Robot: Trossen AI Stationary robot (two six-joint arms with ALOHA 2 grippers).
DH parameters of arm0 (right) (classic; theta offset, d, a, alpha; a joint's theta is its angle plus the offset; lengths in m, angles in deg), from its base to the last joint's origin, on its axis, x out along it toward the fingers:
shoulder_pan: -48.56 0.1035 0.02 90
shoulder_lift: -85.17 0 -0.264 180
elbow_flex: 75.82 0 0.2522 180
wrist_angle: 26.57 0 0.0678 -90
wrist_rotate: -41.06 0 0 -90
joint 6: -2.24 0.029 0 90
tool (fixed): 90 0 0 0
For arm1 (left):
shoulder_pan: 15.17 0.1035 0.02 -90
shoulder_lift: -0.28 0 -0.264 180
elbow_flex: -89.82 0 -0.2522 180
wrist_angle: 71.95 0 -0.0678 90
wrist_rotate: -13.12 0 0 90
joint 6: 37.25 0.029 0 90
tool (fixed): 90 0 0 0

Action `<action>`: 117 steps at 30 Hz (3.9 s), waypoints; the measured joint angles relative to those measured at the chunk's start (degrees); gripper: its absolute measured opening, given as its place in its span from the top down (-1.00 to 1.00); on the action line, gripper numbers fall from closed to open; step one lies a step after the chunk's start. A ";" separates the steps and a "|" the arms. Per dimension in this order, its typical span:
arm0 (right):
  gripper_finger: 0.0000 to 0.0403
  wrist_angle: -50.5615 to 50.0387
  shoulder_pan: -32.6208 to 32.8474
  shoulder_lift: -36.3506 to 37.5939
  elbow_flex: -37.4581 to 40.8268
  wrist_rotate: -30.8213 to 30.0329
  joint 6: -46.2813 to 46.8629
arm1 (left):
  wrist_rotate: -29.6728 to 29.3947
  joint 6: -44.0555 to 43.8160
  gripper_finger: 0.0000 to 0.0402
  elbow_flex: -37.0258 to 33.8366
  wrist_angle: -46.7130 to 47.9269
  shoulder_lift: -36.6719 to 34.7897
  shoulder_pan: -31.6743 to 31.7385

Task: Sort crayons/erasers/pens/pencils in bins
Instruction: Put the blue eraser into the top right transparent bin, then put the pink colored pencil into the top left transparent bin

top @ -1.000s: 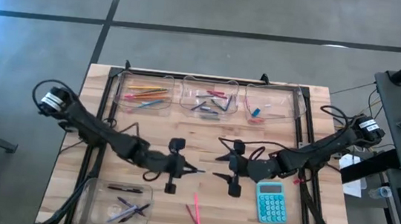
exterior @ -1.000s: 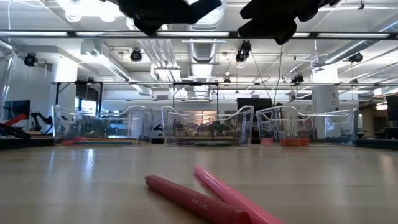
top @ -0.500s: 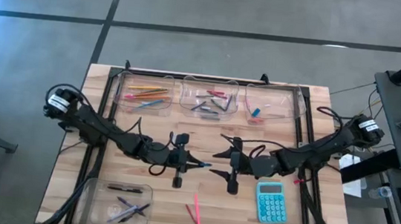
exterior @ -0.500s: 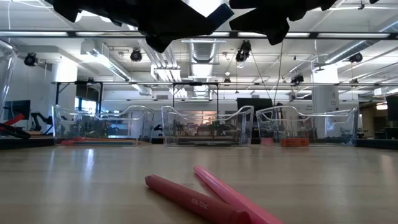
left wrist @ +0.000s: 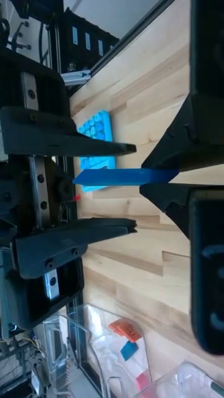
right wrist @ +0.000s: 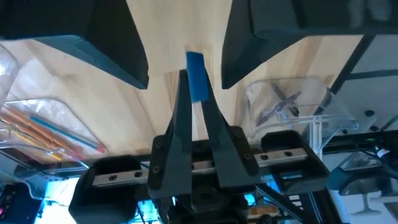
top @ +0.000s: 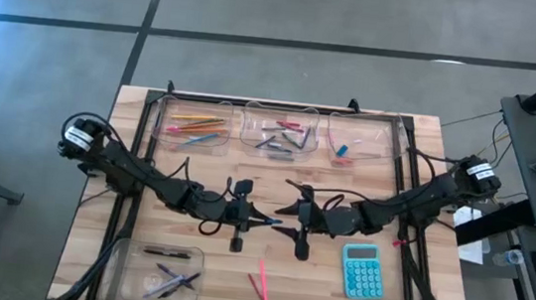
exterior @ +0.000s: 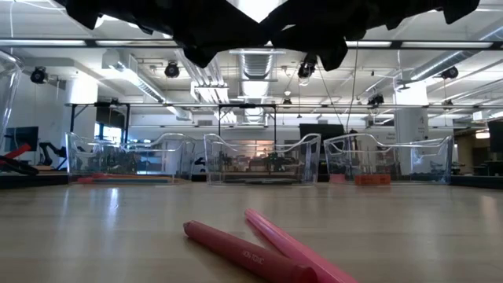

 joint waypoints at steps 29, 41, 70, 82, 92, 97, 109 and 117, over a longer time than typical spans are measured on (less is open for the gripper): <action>0.93 -21.83 -3.65 12.08 1.61 -12.29 2.69 | -5.18 -2.99 0.13 -0.17 3.06 -0.35 -0.02; 0.93 -22.30 -16.22 37.87 23.32 -27.02 6.24 | -5.38 -3.04 0.07 -0.24 2.78 -0.35 -0.03; -0.30 -20.00 -22.68 54.08 26.50 -2.70 9.44 | 7.82 1.36 0.07 4.70 5.65 5.40 -4.78; -0.20 -13.61 -15.42 50.40 26.48 -2.07 7.94 | 15.30 5.03 0.07 22.43 28.77 21.53 -6.71; -0.20 -13.66 -15.43 49.69 26.40 -2.08 7.87 | 17.20 6.47 0.07 22.80 29.99 24.50 -6.71; -0.19 -13.68 -15.43 49.55 26.38 -2.08 7.87 | 17.12 6.49 0.07 22.36 30.06 24.81 -6.71; -0.19 -13.68 -15.43 48.85 26.36 -2.10 7.87 | 14.39 5.93 0.08 22.28 27.40 28.20 -5.63; -0.19 -13.68 -15.43 48.83 26.34 -2.11 7.87 | 10.65 5.73 0.46 21.75 28.66 28.22 -4.32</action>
